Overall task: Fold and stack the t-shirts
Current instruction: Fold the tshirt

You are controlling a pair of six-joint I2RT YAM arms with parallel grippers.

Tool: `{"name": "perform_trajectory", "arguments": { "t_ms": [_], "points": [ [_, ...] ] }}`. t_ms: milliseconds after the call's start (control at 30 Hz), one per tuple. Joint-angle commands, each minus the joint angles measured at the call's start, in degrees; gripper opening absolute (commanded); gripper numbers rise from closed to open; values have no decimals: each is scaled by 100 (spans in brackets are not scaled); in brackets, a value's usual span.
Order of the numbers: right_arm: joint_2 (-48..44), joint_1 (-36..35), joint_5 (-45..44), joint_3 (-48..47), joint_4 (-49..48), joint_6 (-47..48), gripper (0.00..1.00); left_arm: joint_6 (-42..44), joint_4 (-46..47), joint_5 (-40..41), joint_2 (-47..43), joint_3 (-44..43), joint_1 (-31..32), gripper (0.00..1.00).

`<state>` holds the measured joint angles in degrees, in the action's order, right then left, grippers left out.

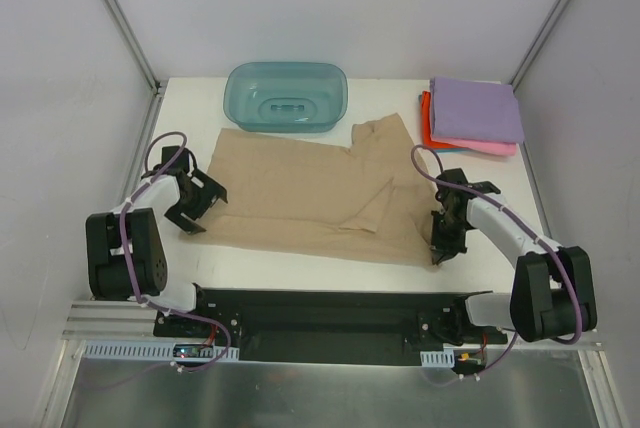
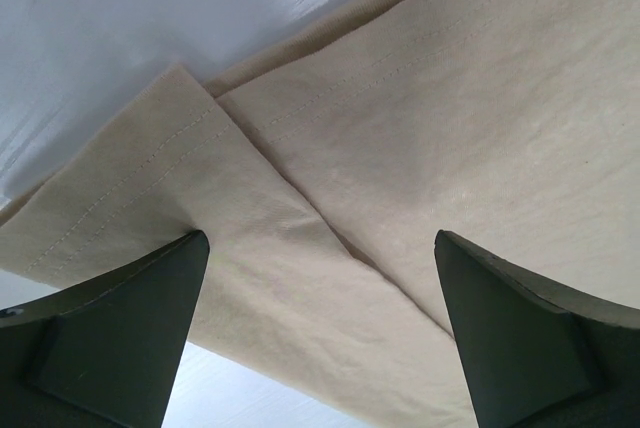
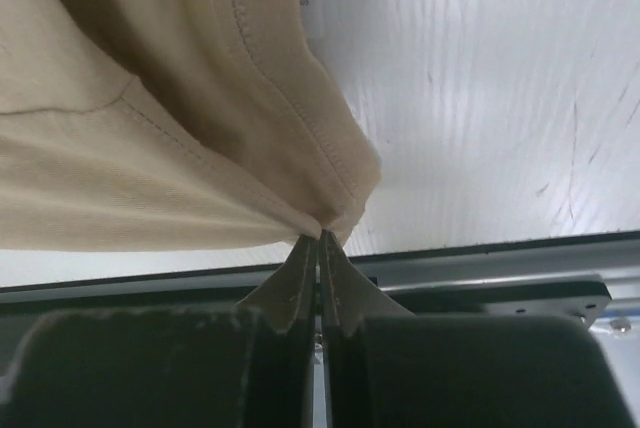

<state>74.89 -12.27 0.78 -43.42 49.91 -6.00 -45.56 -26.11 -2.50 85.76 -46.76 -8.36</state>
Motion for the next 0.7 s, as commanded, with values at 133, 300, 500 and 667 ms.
{"name": "perform_trajectory", "arguments": {
  "t_ms": [133,300,500,667],
  "points": [
    [-159,49,-710,18,984,-358,18,56,-693,215,-866,932,-78,99],
    [-782,15,-406,-342,977,123,76,-32,-1010,215,-1974,994,-69,99],
    [-1618,-379,1668,-606,-322,565,91,-5,-1221,224,-2572,406,-69,99],
    [-532,-1206,1698,-869,-1115,144,87,-41,-1230,198,-2468,-60,-69,99]
  ]
}}
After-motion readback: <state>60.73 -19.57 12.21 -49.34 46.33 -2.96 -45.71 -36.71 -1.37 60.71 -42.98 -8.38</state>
